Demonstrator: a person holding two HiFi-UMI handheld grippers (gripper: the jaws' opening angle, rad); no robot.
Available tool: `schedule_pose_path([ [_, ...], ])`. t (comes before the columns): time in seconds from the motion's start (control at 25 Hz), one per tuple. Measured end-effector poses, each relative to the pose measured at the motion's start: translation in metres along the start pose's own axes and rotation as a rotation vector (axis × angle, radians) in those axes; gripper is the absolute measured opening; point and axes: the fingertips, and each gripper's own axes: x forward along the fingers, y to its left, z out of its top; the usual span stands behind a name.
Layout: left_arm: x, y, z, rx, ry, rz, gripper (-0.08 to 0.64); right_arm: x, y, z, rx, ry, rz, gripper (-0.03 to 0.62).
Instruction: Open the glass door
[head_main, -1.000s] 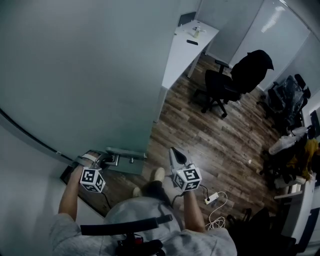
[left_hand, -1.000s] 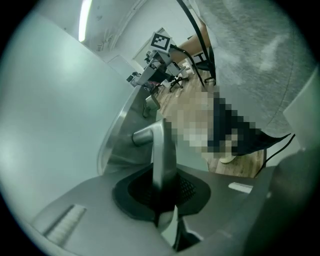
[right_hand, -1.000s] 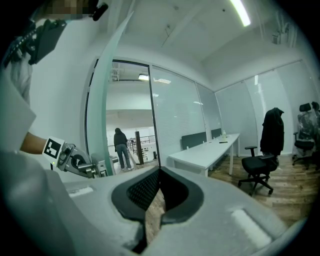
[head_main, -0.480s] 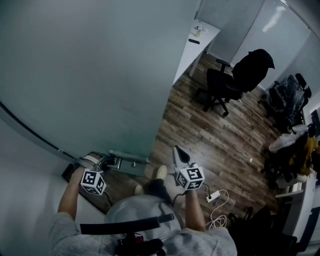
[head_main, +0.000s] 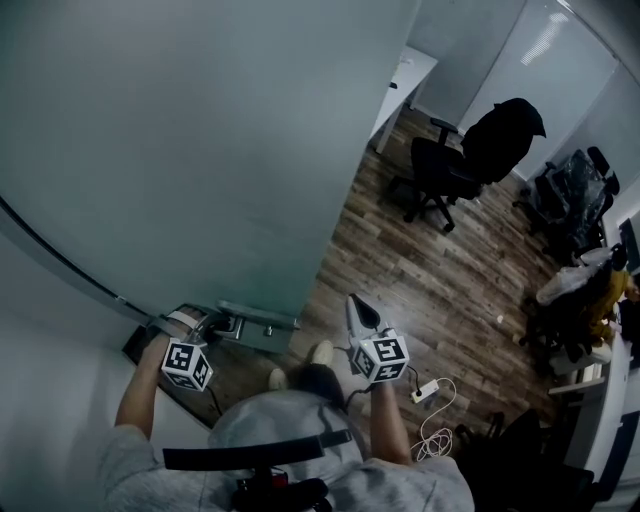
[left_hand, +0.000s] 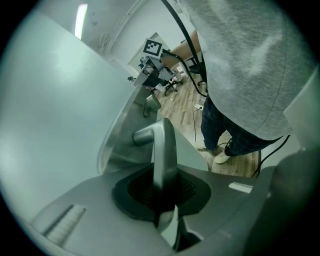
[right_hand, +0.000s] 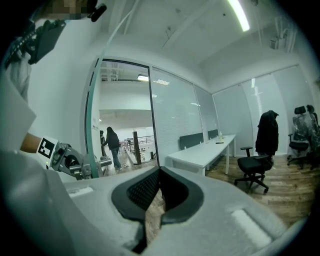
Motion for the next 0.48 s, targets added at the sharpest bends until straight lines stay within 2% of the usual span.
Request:
schedule_pose_path([
  [0.48,0.0041,-0.0053,0.0015,-0.012,0.044,-0.039,0.062,-0.0026,-0.0062,-0.0086,-0.010,0.025,0.027,0.002],
])
